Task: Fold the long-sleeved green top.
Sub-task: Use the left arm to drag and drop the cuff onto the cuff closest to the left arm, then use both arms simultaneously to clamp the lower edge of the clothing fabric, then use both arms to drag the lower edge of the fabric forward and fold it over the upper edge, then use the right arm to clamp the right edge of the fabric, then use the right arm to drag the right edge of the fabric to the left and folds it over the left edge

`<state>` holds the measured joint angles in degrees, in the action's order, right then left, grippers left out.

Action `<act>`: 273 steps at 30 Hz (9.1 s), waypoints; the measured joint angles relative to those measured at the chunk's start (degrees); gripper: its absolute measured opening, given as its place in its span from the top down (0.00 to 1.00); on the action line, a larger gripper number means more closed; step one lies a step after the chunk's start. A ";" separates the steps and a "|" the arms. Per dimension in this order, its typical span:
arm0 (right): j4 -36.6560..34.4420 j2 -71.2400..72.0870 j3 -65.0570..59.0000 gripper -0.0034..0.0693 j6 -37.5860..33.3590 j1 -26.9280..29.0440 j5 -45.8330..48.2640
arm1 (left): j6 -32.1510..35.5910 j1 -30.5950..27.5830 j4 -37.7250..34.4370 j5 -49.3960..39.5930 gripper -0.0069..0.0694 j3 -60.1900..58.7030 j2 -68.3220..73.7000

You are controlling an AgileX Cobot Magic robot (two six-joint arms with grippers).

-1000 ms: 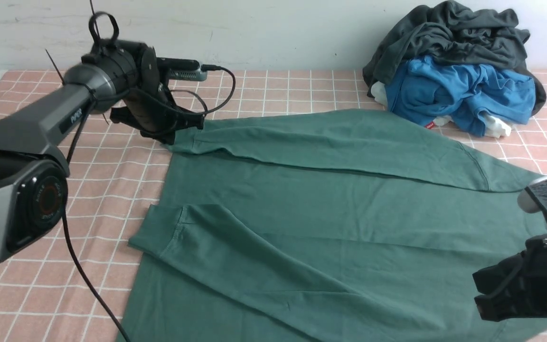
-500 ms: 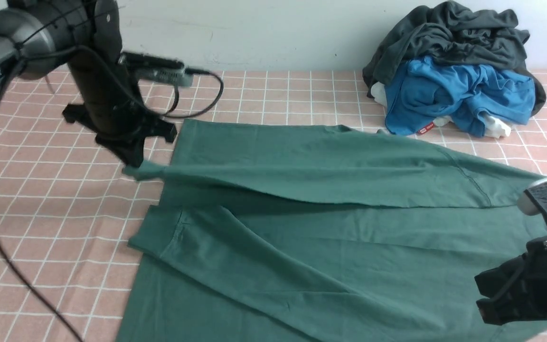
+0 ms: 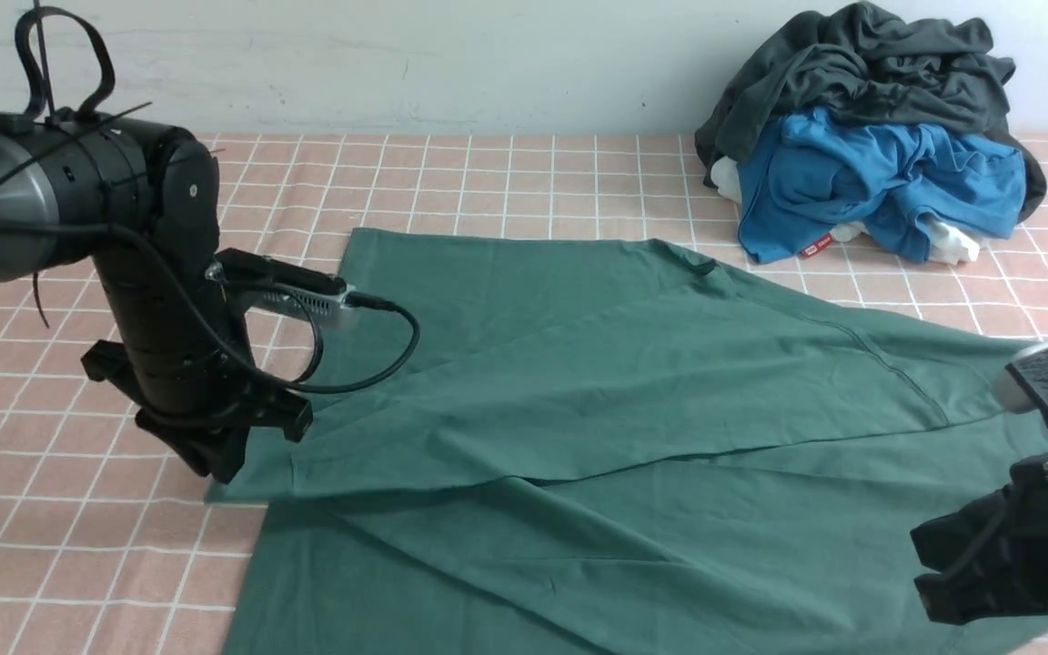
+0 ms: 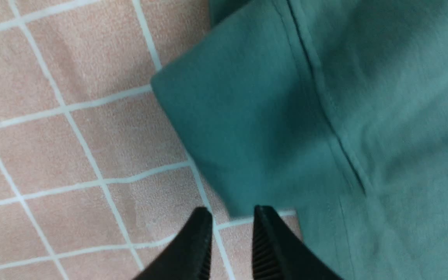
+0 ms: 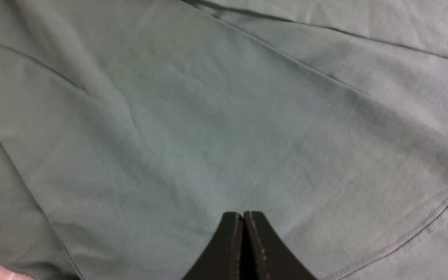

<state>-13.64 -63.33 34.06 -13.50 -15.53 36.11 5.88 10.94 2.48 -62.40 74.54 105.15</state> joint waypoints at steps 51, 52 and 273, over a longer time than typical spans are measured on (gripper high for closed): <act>21.25 -5.63 -2.73 0.58 -27.71 0.00 8.40 | 11.36 19.37 2.44 17.38 0.91 -35.04 -29.44; 24.27 -7.19 -3.07 0.55 -27.46 0.00 6.87 | 11.36 19.37 2.30 17.33 0.91 -35.04 -29.44; 2.93 -77.04 103.88 0.50 7.83 -26.35 27.68 | 7.78 1.34 -16.82 37.32 0.91 -46.47 -75.97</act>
<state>-10.71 -140.37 137.95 -5.67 -41.88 63.79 13.67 12.28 -14.34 -25.08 28.06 29.18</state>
